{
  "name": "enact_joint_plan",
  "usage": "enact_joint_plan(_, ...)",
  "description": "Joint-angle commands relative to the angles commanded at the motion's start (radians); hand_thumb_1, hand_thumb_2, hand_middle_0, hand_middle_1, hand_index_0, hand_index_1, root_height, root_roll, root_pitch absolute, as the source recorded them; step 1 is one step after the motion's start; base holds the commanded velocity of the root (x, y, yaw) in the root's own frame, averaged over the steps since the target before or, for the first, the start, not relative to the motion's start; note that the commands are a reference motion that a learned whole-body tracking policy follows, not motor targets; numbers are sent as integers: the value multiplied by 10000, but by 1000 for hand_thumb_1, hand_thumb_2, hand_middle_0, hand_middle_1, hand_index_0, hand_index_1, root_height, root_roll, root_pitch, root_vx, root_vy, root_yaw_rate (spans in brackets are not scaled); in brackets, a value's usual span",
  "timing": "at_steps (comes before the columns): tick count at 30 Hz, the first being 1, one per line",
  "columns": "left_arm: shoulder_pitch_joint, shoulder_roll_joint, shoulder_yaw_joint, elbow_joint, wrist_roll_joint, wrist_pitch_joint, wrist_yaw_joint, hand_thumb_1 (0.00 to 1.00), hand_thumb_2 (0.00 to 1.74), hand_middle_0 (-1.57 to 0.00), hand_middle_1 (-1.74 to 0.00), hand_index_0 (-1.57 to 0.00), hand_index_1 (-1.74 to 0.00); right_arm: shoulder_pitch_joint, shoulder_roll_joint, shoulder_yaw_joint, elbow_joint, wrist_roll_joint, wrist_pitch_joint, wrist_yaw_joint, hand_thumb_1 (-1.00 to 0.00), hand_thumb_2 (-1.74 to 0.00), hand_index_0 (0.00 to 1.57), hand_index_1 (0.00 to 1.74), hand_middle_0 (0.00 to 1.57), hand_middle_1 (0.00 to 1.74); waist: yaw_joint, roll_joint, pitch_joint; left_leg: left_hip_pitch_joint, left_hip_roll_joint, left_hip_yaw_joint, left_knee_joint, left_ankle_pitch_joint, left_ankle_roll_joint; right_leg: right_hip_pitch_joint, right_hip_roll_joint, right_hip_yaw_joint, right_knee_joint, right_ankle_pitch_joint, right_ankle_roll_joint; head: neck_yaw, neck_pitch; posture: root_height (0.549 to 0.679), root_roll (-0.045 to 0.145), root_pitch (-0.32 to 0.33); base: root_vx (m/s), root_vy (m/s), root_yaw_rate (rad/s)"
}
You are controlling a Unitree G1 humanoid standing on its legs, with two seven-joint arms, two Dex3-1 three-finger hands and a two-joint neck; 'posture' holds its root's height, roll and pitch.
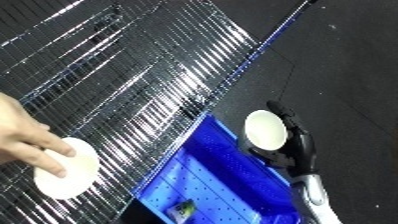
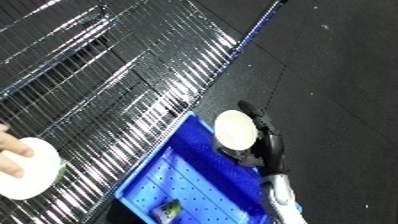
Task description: Pick up the object and place it into the box
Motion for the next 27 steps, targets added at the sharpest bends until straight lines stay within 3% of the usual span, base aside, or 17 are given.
enact_joint_plan(8,24,13,22,-13,-4,36,-66,1000,1740,-1570,-1740,-1570,-1740,58,28,70,-55,-199,238,-73,0,0,0,0,0,0,27,-8,0,-43,14,-44,-86,158,-42,-31,-14,-34,-15,3,-30,-81,-83,635,98,87,-7,-12,23)
enact_joint_plan(13,45,-4,2,-33,18,13,-85,1000,1740,-1570,-1740,-1570,-1740,113,76,138,-182,-305,276,-40,0,0,0,0,0,0,45,-32,0,-97,16,-80,-67,183,-44,-62,-9,-60,16,-9,-47,-396,-42,635,98,88,0,-10,15)
enact_joint_plan(22,140,-7,37,-333,198,154,37,1000,1740,-1570,-1740,-1570,-1740,237,266,722,-1687,-2306,603,-75,0,0,0,0,0,0,170,-178,0,-210,9,-212,-29,190,-24,-80,-8,-113,47,-18,-55,-1337,-290,634,98,86,0,-25,55)
enact_joint_plan(27,210,-41,92,-419,246,161,117,1000,1740,-1570,-1740,-1570,-1740,115,290,1105,-2389,-2915,849,237,0,0,0,0,0,0,340,-257,0,-250,-9,-325,-25,246,-43,-19,-36,-169,47,-50,-60,-1944,-394,634,97,80,5,-21,70)
